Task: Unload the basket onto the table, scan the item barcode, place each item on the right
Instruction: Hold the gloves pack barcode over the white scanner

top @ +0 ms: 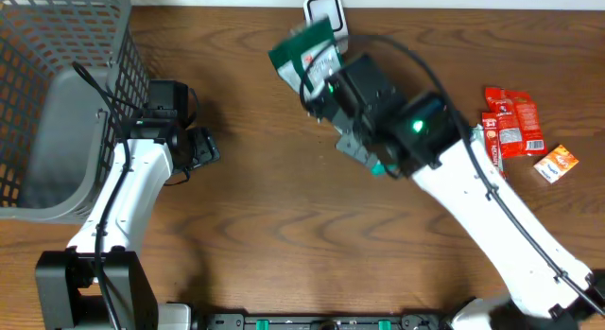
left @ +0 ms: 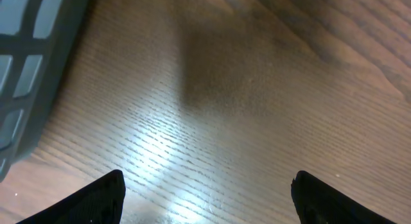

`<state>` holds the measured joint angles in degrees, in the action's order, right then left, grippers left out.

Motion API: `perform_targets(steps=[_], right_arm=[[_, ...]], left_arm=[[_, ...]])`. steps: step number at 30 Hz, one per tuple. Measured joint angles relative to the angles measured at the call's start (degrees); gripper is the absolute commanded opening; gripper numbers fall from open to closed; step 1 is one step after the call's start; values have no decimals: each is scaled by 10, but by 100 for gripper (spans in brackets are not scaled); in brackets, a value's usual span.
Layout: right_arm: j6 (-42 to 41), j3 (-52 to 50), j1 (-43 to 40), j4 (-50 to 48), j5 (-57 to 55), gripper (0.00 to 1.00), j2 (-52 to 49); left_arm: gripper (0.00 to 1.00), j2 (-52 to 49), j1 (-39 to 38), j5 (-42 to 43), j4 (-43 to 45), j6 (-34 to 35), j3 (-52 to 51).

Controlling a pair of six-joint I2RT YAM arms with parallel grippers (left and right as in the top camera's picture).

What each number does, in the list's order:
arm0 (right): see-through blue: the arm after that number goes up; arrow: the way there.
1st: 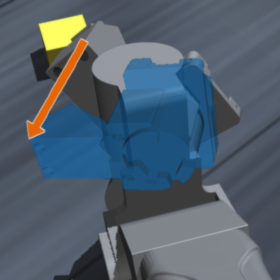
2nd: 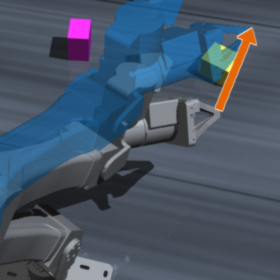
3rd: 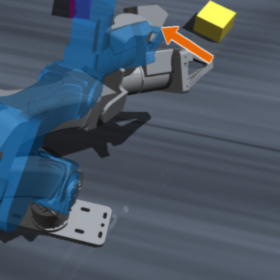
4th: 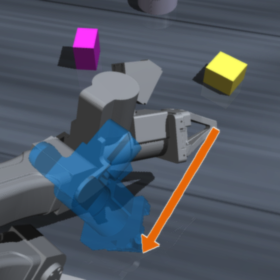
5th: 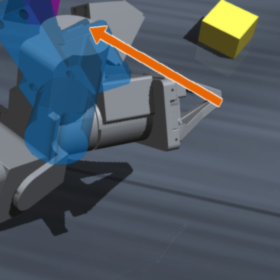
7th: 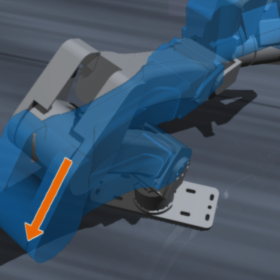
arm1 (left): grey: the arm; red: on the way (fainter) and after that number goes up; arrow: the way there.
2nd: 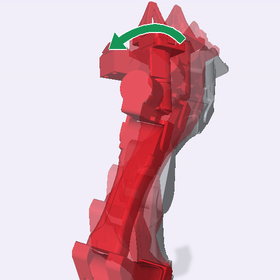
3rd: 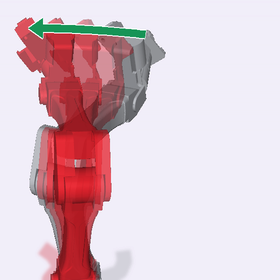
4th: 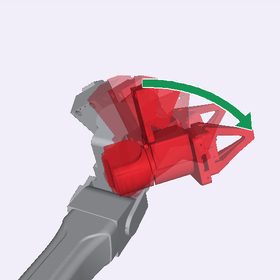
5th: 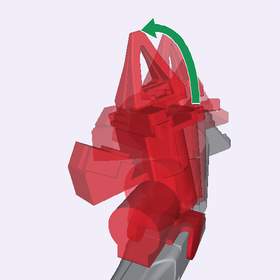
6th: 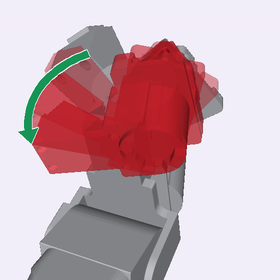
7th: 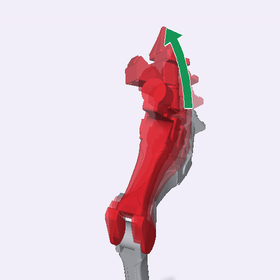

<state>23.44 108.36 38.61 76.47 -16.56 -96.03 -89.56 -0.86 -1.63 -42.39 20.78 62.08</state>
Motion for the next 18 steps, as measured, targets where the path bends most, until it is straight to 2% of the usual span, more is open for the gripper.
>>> perform_targets(steps=[2,6,15,18], right_arm=[[19,129,0,52,-30,1,-67],[69,241,0,50,-80,1,-158],[309,250,0,-120,-178,1,-307],[389,250,0,-219,-215,1,-348]], left_arm=[[84,0,0,-1,1,0,0],[84,0,0,0,0,0,0],[84,0,0,-1,0,0,0],[84,0,0,0,0,0,0]])
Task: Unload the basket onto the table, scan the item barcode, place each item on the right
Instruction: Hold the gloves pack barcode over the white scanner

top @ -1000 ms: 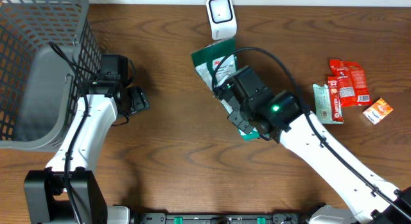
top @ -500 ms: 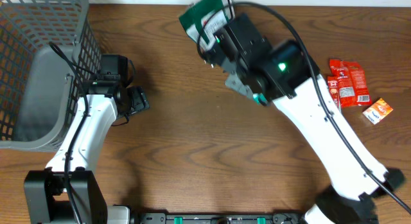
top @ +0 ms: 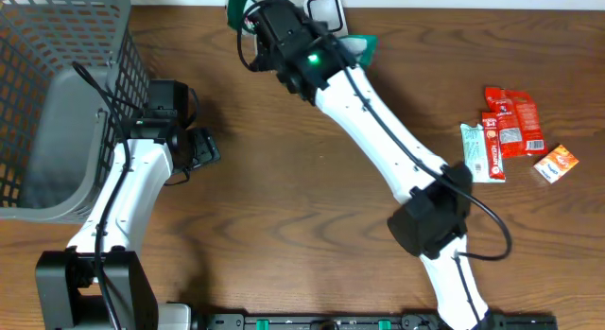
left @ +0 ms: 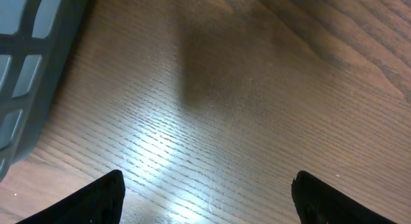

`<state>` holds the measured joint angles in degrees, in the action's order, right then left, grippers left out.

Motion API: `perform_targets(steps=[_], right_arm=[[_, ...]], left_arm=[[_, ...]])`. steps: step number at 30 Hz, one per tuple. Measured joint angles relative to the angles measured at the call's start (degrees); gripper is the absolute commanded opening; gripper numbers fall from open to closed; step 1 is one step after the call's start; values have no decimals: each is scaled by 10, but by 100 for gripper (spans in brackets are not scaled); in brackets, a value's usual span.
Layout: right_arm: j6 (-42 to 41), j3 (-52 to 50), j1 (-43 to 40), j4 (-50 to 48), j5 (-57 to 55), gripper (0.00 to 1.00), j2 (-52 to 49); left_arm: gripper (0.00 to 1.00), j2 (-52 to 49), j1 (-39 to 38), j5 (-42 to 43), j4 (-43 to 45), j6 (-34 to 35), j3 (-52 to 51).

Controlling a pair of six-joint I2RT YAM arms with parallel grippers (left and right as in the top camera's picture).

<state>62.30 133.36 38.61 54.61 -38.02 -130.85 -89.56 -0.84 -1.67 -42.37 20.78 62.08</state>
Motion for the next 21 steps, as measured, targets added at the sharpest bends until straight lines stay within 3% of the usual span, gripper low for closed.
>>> perform_targets(steps=[9,21], right_arm=[[160,1,-16,-342,-26,1,-75],[205,1,-74,-534,47,1,-176]], left_arm=[[84,0,0,0,0,0,0],[84,0,0,0,0,0,0]])
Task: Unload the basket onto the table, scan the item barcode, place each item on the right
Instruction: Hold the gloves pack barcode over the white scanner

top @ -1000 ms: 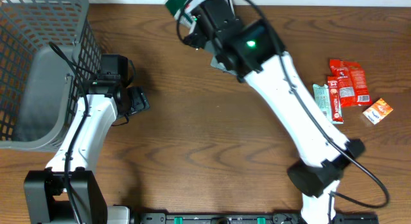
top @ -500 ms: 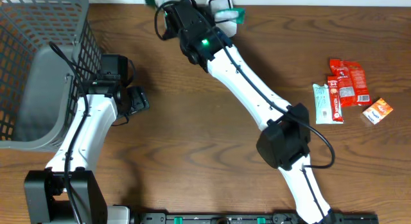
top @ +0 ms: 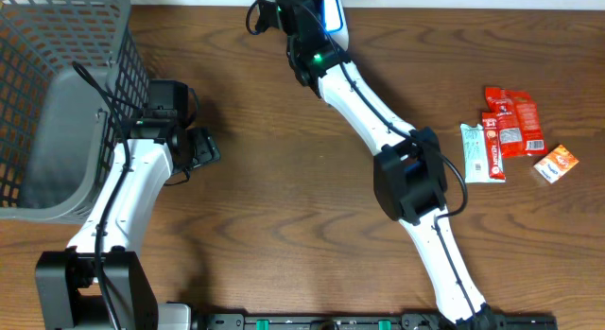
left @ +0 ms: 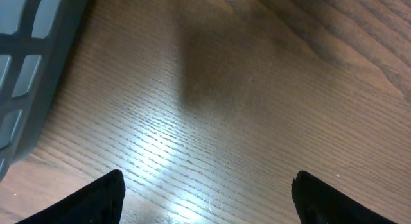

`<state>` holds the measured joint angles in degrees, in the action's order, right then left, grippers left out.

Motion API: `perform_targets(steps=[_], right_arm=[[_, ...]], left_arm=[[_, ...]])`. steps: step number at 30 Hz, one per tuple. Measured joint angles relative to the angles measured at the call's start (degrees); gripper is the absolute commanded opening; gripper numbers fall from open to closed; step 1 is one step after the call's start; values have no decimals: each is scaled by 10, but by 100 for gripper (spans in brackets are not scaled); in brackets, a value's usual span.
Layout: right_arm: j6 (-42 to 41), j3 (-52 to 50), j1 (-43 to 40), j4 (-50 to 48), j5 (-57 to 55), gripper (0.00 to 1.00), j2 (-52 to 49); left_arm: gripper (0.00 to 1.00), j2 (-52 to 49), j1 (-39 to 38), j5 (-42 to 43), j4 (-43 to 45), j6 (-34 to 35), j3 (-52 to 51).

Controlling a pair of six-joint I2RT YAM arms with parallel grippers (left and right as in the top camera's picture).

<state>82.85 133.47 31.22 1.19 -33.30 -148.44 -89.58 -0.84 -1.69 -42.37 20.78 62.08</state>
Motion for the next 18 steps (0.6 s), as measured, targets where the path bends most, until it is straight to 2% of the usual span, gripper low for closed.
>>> perform_targets(steps=[5,12,18], right_arm=[[0,0,1,-31,19,1,-30],[-45,0,2,1,33,1,-45],[-86,0,2,76,38,1,-45]], left_arm=[[84,0,0,0,0,0,0],[84,0,0,0,0,0,0],[84,0,0,0,0,0,0]])
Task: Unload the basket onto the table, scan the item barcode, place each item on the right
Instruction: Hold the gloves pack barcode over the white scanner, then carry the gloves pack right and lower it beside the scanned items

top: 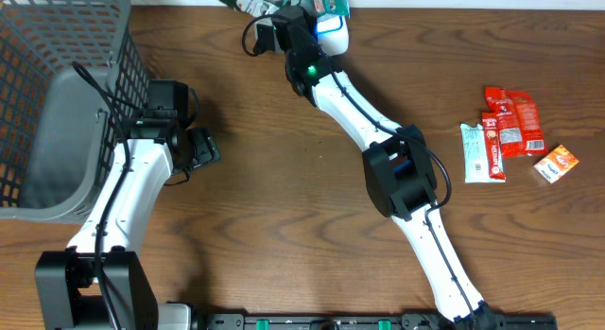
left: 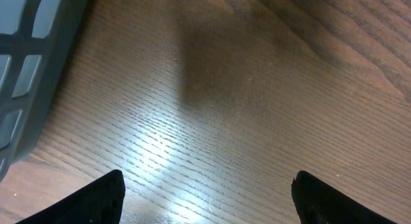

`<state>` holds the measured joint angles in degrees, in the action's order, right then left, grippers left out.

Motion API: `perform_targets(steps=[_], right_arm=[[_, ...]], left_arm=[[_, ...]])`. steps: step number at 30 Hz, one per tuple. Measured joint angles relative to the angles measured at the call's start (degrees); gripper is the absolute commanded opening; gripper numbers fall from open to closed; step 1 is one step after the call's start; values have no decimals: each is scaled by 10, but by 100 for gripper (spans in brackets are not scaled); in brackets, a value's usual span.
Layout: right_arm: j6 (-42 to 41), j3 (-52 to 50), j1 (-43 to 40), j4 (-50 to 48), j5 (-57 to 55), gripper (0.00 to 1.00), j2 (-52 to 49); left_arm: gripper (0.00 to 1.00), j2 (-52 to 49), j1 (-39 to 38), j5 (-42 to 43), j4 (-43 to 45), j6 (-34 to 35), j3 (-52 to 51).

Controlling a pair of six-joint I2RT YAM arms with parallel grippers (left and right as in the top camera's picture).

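A green packet with white print lies along the far edge of the table in the overhead view, partly cut off by the frame. It reaches across the top of the white scanner (top: 329, 26). My right gripper (top: 284, 16) is stretched out to that edge and shut on the packet. My left gripper (top: 204, 148) hovers beside the basket. In the left wrist view, the left gripper (left: 209, 182) is open, its dark fingertips (left: 103, 198) wide apart over bare wood.
A grey mesh basket (top: 38, 46) fills the far left. Red snack packets (top: 510, 120), a pale green and white packet (top: 476, 152) and a small orange one (top: 556, 165) lie at the right. The right arm (top: 402, 179) spans the middle of the table.
The green packet shows more along the top edge, now reaching left of the scanner. The right arm's elbow has shifted slightly towards the back. The left arm has not moved.
The right gripper first held the green packet just in front of the scanner. Then it held it at the back edge, over and left of the scanner. Later the packet was almost out of frame, and now it lies across the scanner's top. The left gripper stayed open and still.
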<state>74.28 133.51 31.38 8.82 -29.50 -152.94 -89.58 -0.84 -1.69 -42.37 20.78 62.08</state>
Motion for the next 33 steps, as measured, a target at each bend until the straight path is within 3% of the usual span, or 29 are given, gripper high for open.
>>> perform_targets(steps=[23,29,33], right_arm=[[-117,0,7,46,21,1,8],[-195,-1,5,151,51,1,83],[-324,-1,-8,269,101,1,209]], left_arm=[[84,0,0,0,0,0,0],[84,0,0,0,0,0,0],[84,0,0,0,1,0,0]])
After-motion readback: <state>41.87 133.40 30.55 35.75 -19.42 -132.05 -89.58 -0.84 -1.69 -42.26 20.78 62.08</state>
